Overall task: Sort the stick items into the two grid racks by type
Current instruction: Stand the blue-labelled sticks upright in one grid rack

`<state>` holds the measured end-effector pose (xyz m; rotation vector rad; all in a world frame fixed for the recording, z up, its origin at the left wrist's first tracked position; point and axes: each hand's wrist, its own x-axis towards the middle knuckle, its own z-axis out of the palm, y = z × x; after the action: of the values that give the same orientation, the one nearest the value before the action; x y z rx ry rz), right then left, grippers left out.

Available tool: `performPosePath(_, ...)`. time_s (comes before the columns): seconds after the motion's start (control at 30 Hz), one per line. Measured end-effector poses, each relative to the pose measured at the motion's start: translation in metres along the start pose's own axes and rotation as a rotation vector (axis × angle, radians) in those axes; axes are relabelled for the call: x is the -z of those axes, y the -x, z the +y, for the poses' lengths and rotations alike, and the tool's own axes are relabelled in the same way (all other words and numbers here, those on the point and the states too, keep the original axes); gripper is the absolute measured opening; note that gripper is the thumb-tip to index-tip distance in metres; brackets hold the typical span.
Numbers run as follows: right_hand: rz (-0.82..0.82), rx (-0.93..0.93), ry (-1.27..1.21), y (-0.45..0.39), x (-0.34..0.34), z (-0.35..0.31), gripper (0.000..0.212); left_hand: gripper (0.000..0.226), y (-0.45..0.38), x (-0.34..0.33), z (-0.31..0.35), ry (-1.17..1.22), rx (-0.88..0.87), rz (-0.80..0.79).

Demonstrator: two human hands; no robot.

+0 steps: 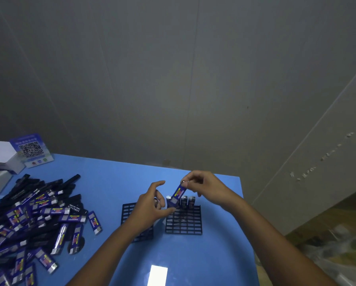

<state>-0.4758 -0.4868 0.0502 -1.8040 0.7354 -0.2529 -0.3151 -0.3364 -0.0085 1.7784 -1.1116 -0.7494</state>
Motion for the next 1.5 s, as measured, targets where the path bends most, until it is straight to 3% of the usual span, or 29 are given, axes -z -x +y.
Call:
performPosePath(0.5,0.190,-0.070,0.446,0.012,0.036,0.037,0.009,0.076,-0.005,-0.011,0.005,0.000,-0.065,-0.013)
performPosePath(0.9,0.138,-0.065,0.629,0.000,0.012,0.064,0.023,0.074,-0.006,-0.013,0.004,-0.001,-0.073,-0.012)
performPosePath(1.5,0.074,0.010,0.792,-0.008,0.005,0.064,0.017,0.073,-0.005,-0.008,0.001,0.011,-0.071,0.015)
